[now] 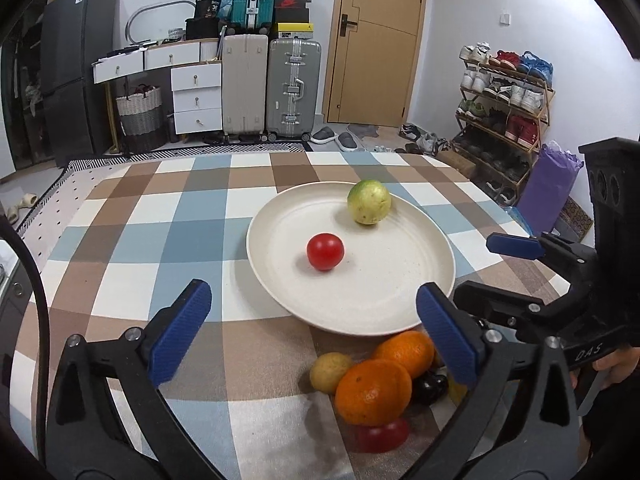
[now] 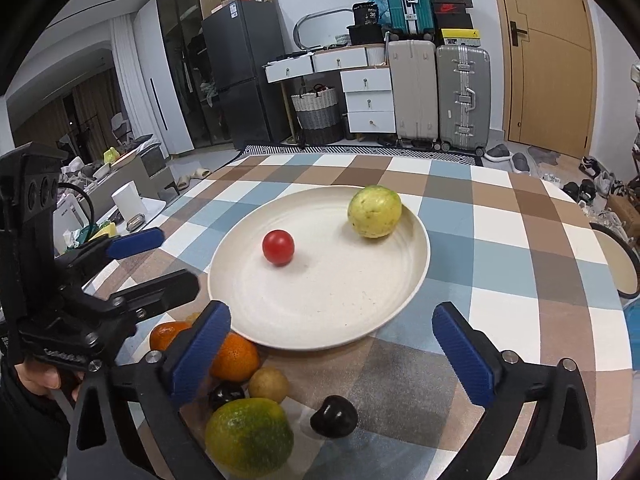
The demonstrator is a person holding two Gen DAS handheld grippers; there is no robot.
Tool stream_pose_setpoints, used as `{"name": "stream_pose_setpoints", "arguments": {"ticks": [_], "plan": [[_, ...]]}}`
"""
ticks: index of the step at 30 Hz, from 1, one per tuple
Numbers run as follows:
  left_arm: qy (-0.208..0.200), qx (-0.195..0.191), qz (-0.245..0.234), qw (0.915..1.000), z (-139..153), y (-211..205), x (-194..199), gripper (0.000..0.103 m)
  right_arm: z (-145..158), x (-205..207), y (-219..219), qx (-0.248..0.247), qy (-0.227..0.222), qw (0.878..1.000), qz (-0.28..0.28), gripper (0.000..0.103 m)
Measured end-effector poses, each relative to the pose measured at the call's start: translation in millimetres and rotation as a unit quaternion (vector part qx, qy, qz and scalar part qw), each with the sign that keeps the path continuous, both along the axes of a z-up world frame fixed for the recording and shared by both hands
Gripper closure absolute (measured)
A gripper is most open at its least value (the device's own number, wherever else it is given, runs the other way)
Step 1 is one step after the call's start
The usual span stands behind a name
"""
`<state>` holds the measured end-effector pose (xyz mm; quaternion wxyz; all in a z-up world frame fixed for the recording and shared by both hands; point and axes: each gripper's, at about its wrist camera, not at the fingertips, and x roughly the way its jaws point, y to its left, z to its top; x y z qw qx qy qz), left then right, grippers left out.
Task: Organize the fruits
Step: 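Withdraw both grippers from the plate back toward the fruit cluster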
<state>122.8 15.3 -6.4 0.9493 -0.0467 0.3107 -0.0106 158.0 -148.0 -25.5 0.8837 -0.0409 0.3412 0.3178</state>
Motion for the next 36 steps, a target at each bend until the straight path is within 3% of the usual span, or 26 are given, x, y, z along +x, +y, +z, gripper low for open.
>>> {"name": "stream_pose_setpoints", "arguments": {"ticks": [15,36], "plan": [[0.016,-0.003,0.002,0.9999,-1,-7,-42,0.001,4,-18,-23,0.025,0.014,0.999,-0.029,0.0],[0.054,-0.014,-0.001,0.9984,-17,-11,-75,0.001,-3,-52,-24,-0.005,0.026,0.999,-0.035,0.0]]}}
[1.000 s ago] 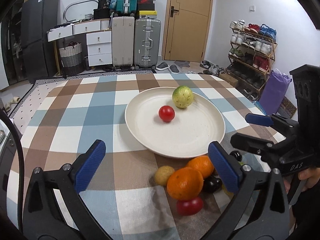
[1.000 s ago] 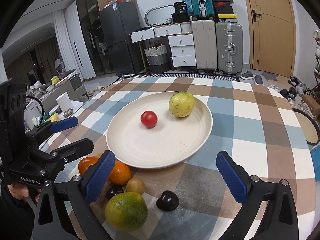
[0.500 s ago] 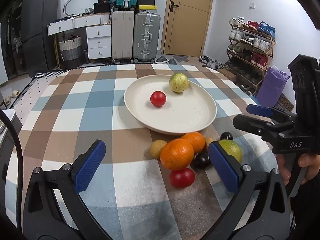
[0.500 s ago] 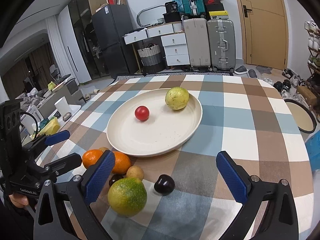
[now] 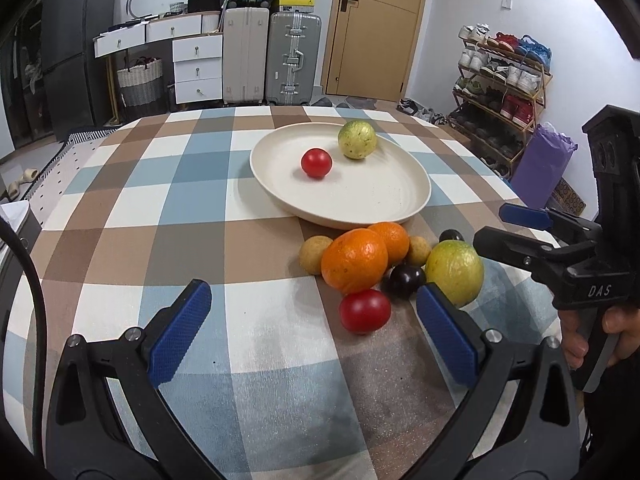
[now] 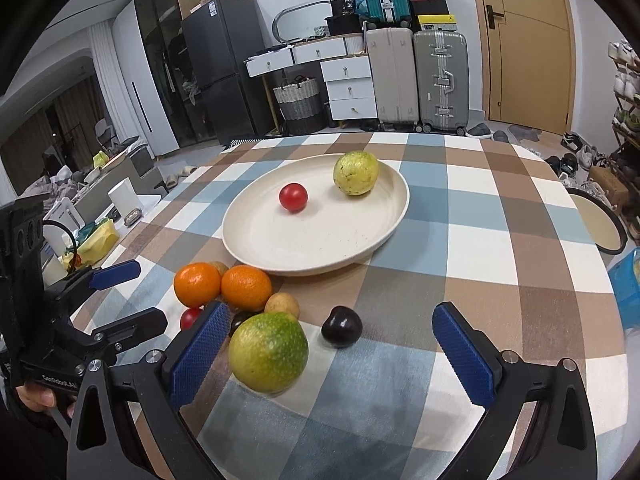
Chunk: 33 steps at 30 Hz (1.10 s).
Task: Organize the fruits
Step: 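Withdraw both grippers from the plate back toward the fruit cluster, then close the right gripper on the large yellow-green citrus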
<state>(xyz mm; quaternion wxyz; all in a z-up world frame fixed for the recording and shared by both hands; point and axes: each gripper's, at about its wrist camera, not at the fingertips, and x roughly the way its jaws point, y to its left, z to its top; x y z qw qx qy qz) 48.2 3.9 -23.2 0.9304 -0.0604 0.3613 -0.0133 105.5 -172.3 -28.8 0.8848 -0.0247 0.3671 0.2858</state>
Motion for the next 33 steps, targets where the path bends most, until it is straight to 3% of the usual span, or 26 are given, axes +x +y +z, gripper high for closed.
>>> {"name": "stream_pose_setpoints", "arguments": {"ticks": [15,26,33], "plan": [[0.009,-0.003,-0.006,0.9999,-5,-1,0,0.001,-12,-20,6,-0.028,0.027,0.999,0.005,0.0],[0.013,-0.005,-0.007,0.9999,-6,-1,2,0.001,-18,-22,13,-0.02,0.045,0.998,0.024,0.001],[0.011,-0.007,-0.006,0.9999,-6,0,2,0.001,-22,-23,21,-0.01,0.06,0.997,0.043,0.016]]}}
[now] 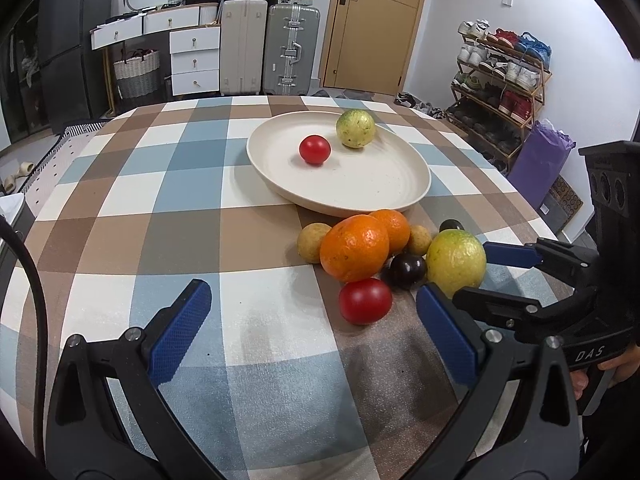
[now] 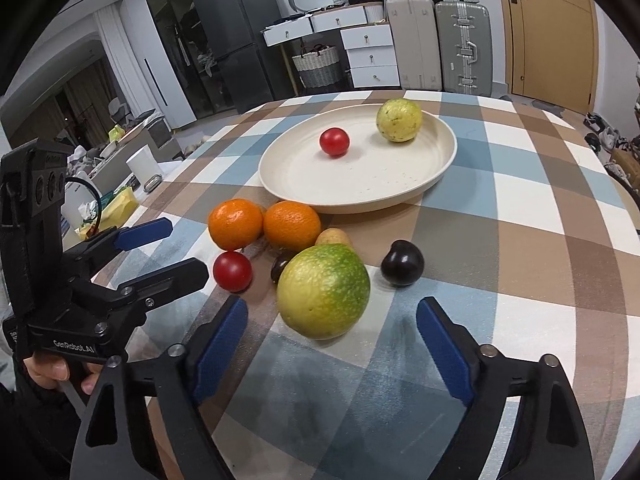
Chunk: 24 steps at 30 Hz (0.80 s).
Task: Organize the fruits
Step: 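Close the right gripper on the large yellow-green citrus, then grasp the orange with the left gripper while the right lifts the citrus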
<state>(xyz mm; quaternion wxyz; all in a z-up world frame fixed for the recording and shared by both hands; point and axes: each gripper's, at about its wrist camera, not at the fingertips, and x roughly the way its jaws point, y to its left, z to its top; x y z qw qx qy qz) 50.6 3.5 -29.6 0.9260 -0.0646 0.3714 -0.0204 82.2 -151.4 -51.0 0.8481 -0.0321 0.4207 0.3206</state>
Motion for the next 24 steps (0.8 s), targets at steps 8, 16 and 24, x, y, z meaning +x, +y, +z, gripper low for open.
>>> {"name": "stream_pose_setpoints", "arguments": {"ticks": [8,16,24], "plan": [[0.0,-0.001,0.0,1.0,-1,0,0,0.001,-5,-3,9,0.003,0.009,1.0,0.014,0.027],[0.002,-0.001,0.0,1.0,-1,0,0,0.001,-6,-1,10,0.007,0.01,1.0,0.015,0.039],[0.002,-0.002,0.0,1.0,-2,0,0,0.001,-5,3,7,0.012,0.009,1.0,0.005,0.053]]}}
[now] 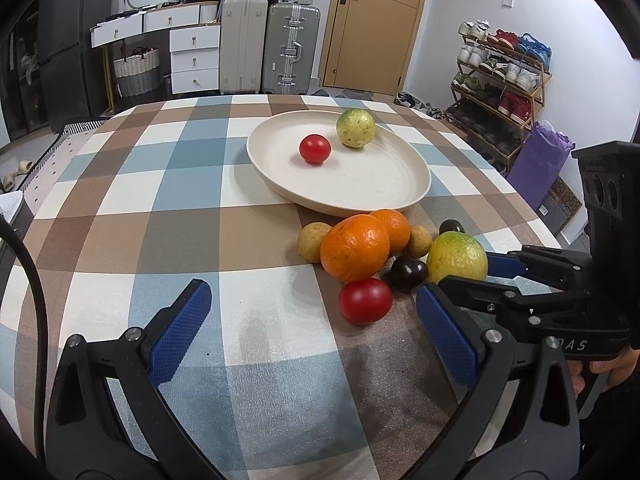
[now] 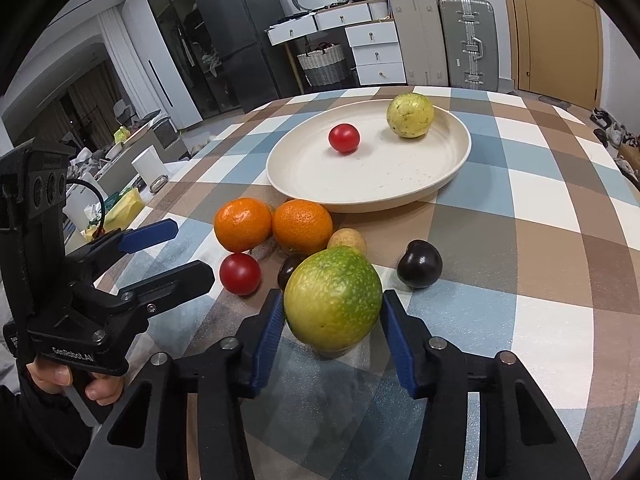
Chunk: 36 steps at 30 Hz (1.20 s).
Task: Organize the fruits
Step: 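Grasp the orange with the left gripper while the right lifts the citrus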
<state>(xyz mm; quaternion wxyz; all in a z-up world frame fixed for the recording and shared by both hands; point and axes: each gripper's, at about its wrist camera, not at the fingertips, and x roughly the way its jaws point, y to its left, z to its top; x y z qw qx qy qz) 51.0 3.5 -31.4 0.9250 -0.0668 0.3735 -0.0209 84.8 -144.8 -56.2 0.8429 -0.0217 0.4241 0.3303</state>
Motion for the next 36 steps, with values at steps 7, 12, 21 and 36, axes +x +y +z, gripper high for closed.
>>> {"name": "stream_pose_setpoints", "arguments": {"ticks": [7,12,21,36], "plan": [[0.0,-0.001,0.001,1.0,0,0,0,0.001,1,-4,2,-0.005,-0.009,1.0,0.009,0.053],[-0.002,-0.01,0.007,0.9999,1,2,1,0.001,7,-7,0,0.002,-0.02,1.0,0.012,0.053],[0.007,-0.021,0.018,0.9996,-1,1,11,0.001,21,-10,-8,0.009,-0.042,0.999,0.002,0.054],[0.018,-0.032,-0.008,0.9993,-1,-15,39,0.032,27,-1,-29,0.026,-0.041,0.999,-0.023,0.054]]}}
